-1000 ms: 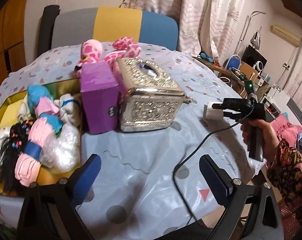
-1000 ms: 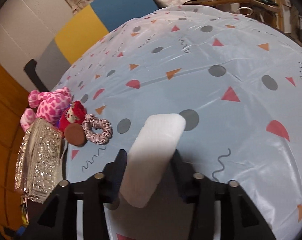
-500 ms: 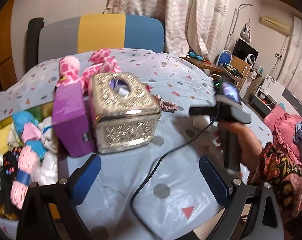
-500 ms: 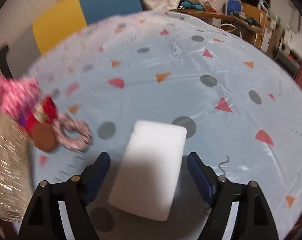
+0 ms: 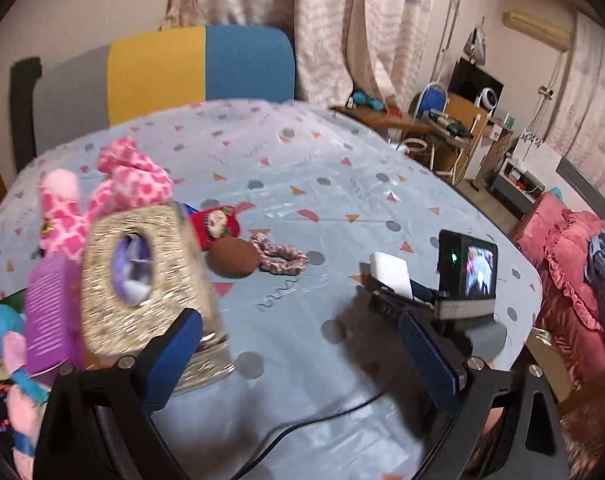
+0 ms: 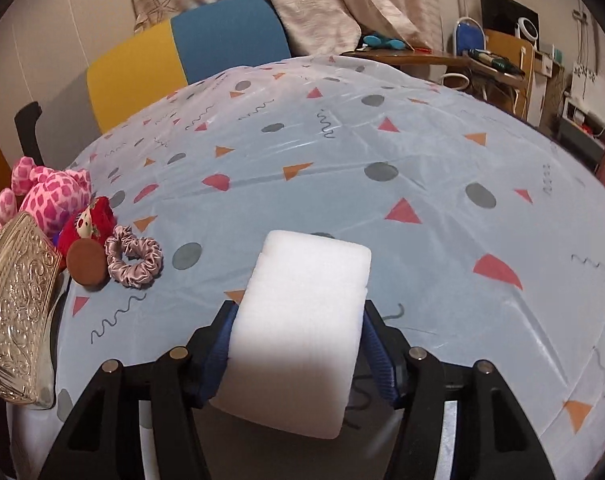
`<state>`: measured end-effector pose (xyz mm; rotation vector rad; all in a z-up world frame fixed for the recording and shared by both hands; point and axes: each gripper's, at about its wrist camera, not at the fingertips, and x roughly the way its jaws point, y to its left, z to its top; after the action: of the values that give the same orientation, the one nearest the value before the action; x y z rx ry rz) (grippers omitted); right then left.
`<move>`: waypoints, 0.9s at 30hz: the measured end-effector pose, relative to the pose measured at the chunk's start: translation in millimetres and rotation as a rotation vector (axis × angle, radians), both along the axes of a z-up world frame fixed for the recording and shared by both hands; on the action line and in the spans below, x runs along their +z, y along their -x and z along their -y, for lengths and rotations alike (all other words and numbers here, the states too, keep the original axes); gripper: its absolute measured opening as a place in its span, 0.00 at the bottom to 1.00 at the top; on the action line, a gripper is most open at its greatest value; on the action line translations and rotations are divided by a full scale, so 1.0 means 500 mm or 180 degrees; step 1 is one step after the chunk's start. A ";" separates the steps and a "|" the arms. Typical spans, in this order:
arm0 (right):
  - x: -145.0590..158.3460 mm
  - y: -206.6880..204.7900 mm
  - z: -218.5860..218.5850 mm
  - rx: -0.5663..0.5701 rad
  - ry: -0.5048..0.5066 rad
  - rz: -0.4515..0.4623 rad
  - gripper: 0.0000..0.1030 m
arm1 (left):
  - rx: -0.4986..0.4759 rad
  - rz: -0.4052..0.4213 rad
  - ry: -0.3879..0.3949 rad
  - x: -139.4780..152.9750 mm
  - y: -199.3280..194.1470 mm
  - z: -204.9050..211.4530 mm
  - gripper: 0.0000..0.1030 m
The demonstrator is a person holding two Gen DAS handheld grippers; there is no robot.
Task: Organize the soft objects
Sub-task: 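Lift the sponge block with the right tool while the left tool reaches the scrunchie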
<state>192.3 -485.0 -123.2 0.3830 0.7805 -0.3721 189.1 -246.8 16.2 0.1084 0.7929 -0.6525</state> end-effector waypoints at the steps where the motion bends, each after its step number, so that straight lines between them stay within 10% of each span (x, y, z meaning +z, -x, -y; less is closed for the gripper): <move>1: 0.001 0.001 -0.002 -0.0004 0.0014 0.0019 0.59 | 0.0022 -0.0072 -0.0041 -0.004 -0.014 0.021 0.97; 13: 0.007 0.043 0.015 -0.0341 0.0055 0.0320 0.59 | 0.0074 -0.0279 -0.0179 -0.030 -0.108 0.194 0.97; 27: -0.008 0.076 0.057 -0.0455 -0.0397 0.0643 0.60 | 0.0040 -0.0158 -0.1077 -0.125 -0.285 0.315 0.96</move>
<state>154.4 -513.8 -127.0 0.5863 0.5818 -0.4125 331.4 -404.0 -46.3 0.3960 0.9463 -0.5061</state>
